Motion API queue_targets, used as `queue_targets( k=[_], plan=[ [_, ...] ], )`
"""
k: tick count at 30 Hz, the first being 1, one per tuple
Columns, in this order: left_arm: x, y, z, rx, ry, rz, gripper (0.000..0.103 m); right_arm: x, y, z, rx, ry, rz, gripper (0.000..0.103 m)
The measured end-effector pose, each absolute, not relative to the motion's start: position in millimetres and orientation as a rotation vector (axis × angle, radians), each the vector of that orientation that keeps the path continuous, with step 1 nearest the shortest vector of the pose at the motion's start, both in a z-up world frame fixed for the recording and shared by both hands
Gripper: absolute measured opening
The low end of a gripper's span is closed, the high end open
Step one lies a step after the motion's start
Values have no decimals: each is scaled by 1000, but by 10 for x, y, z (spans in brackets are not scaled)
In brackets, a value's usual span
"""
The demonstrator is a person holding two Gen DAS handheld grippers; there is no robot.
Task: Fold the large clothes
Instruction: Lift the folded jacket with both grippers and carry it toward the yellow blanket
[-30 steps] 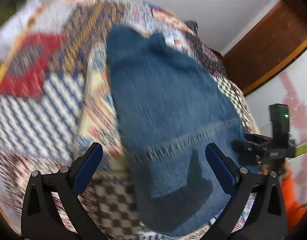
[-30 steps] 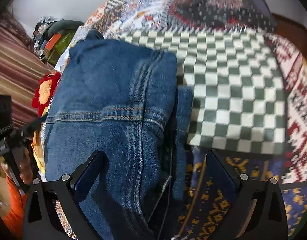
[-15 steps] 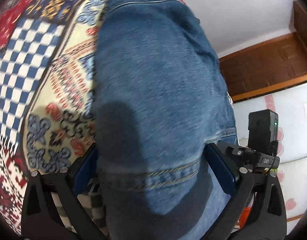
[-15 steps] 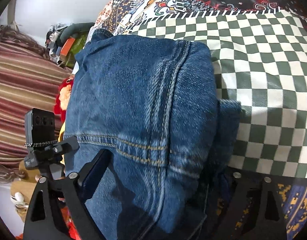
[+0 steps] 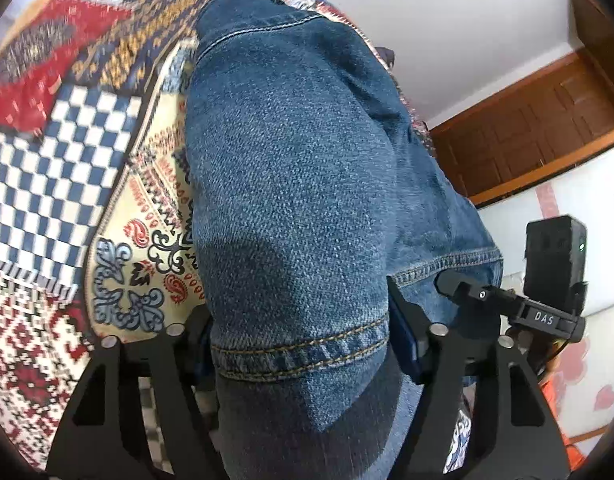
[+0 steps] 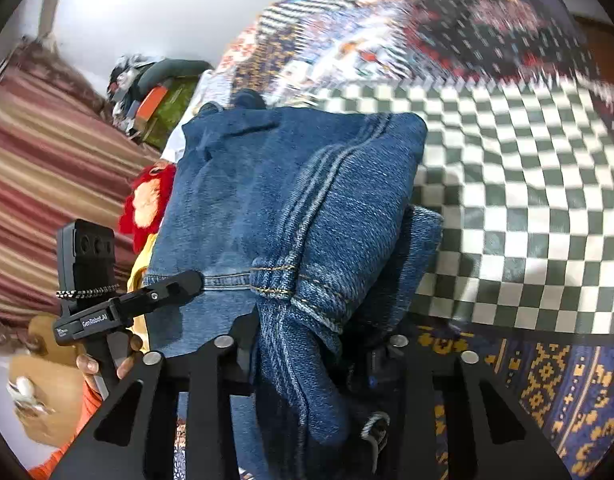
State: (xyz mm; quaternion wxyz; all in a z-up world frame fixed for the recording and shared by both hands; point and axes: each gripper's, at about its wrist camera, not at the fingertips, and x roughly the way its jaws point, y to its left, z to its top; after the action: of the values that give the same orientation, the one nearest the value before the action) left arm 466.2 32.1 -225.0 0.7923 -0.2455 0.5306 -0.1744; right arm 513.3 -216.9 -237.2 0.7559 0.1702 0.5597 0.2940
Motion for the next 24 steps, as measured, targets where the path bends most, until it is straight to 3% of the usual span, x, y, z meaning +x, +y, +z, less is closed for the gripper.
queue_targets(
  k=[7, 15, 24],
  plan=[
    [4306, 423, -1749, -416, 1038, -359, 62, 4937, -1852, -1958, 300, 1169, 665, 27],
    [3936, 1038, -1258, -418, 937, -328, 62, 4680, -1381, -1499, 242, 1091, 720, 27],
    [3533, 1715, -1228, -432, 894, -256, 62, 4469, -609, -1443, 207, 1109, 778, 27]
  ],
)
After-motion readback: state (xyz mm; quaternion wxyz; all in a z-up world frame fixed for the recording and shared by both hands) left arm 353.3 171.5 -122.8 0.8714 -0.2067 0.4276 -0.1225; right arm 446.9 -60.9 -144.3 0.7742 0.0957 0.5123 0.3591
